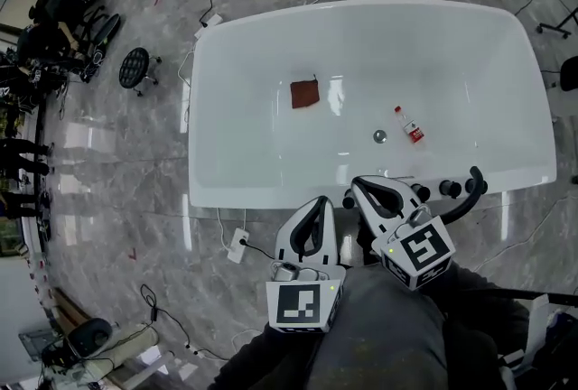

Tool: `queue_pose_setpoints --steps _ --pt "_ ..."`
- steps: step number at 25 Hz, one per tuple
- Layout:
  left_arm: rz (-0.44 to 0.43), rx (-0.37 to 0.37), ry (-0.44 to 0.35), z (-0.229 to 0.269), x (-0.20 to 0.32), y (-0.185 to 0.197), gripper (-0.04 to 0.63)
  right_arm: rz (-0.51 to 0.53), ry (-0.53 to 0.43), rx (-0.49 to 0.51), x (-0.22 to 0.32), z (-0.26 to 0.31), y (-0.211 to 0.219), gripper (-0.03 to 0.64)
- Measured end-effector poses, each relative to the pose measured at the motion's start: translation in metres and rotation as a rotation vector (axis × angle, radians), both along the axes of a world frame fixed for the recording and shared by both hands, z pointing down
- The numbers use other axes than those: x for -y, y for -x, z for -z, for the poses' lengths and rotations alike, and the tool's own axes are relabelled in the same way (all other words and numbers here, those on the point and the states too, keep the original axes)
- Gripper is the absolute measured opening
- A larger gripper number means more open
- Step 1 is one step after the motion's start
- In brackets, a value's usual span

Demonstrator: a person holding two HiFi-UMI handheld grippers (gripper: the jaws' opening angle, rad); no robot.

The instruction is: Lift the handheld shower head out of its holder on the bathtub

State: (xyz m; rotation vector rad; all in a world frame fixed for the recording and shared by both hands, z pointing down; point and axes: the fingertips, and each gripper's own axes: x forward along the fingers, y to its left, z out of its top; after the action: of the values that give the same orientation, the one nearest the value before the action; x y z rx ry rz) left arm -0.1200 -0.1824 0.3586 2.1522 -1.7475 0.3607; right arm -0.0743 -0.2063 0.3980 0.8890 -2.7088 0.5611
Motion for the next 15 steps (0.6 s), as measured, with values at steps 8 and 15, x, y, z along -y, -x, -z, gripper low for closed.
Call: queue_pose_setpoints --steps 8,15 --pt "-0.048 -0.001 0.015 -0.003 0.002 0.010 0.003 -0.061 0.011 0.004 0.000 -0.004 0.006 0.005" --pt "-0.079 -0.016 0.035 -0.019 0.002 0.021 0.003 -0.103 0.026 -0.019 -0.002 -0.021 0.012 0.005"
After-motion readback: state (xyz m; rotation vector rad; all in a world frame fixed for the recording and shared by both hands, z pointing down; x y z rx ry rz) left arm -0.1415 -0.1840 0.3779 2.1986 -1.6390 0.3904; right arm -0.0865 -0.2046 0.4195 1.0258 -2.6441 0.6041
